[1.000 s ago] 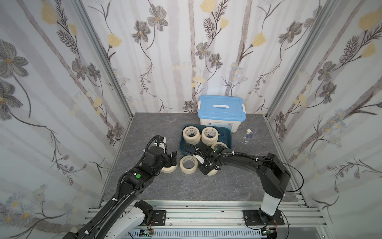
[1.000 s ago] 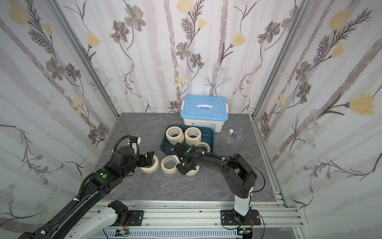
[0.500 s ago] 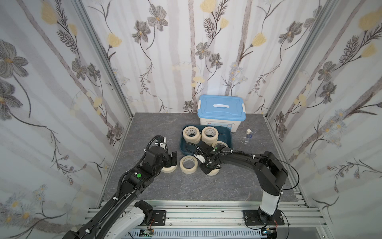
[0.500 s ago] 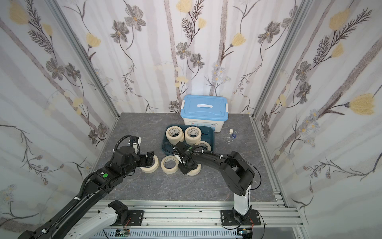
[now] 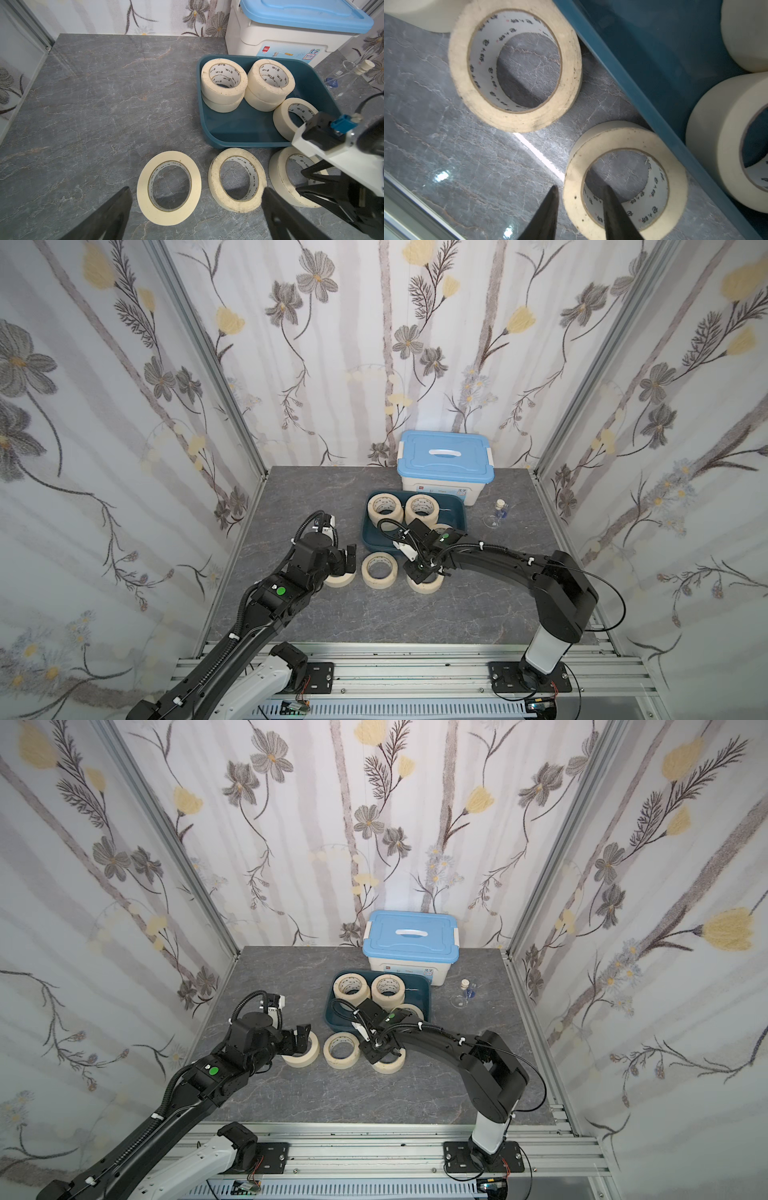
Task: Take out the art tape in the storage box
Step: Place the art tape at the center of the board.
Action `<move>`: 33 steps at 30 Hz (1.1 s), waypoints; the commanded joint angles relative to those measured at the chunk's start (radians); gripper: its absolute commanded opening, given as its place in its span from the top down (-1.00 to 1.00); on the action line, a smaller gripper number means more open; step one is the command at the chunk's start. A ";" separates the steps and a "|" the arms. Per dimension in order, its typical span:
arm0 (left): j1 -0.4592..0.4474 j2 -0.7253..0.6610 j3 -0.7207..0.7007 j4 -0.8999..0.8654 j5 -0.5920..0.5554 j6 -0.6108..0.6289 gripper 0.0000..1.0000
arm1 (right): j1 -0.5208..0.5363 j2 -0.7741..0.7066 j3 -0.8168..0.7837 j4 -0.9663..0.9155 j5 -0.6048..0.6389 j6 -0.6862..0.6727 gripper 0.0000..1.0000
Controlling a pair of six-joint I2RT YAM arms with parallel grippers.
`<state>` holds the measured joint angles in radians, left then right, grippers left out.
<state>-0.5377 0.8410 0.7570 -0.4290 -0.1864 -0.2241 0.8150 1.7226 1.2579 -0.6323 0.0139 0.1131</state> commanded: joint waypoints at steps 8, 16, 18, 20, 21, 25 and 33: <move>0.001 0.051 0.018 0.068 0.017 -0.022 -1.00 | -0.076 -0.097 0.062 -0.038 0.012 0.023 0.10; 0.001 0.026 -0.011 0.091 0.030 -0.045 -1.00 | -0.150 -0.001 0.137 -0.040 0.073 0.045 -0.07; 0.001 0.022 -0.013 0.083 0.030 -0.047 -1.00 | -0.162 0.029 0.155 -0.040 0.095 0.045 -0.14; 0.001 0.019 -0.015 0.077 0.035 -0.052 -1.00 | -0.180 0.062 0.176 -0.038 0.108 0.049 -0.16; 0.001 0.018 -0.017 0.075 0.039 -0.053 -1.00 | -0.188 0.076 0.185 -0.038 0.110 0.055 -0.16; 0.001 0.009 -0.026 0.075 0.041 -0.061 -1.00 | -0.210 0.145 0.225 -0.035 0.110 0.063 -0.16; 0.001 -0.008 -0.043 0.069 0.034 -0.066 -1.00 | -0.226 0.252 0.282 -0.031 0.122 0.086 -0.09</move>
<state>-0.5377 0.8379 0.7189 -0.3733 -0.1459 -0.2852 0.5930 1.9530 1.5246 -0.6640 0.1158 0.1757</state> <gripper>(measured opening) 0.997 0.548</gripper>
